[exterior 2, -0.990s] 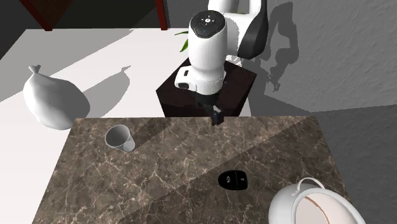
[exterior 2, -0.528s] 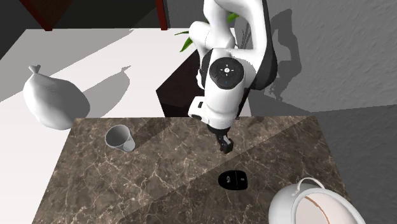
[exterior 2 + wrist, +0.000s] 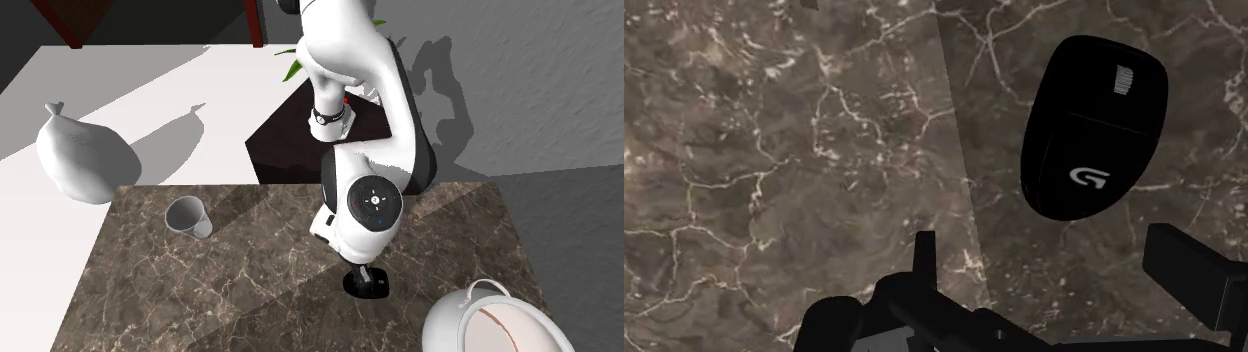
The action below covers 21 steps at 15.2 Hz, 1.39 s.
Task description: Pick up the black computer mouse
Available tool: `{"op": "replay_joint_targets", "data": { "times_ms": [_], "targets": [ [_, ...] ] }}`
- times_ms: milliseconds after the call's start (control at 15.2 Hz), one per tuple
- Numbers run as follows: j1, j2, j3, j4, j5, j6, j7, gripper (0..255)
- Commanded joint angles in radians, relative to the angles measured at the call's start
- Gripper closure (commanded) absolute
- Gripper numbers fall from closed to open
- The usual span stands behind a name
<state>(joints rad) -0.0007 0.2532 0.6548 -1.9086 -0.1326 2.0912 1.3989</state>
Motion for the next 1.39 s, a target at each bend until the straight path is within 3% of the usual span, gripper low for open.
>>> {"op": "replay_joint_targets", "data": {
  "times_ms": [0,198,792,858,1320],
  "targets": [
    [0.047,0.102,-0.018,0.085,-0.061,-0.011,0.087,0],
    [0.106,0.212,-0.051,0.193,-0.111,-0.033,0.16,0],
    [0.12,0.261,-0.073,0.158,-0.143,0.045,0.177,0],
    [0.12,0.263,-0.073,0.159,-0.144,0.046,0.178,255],
    [0.12,0.262,-0.073,0.159,-0.144,0.045,0.178,255]
  ]
}}
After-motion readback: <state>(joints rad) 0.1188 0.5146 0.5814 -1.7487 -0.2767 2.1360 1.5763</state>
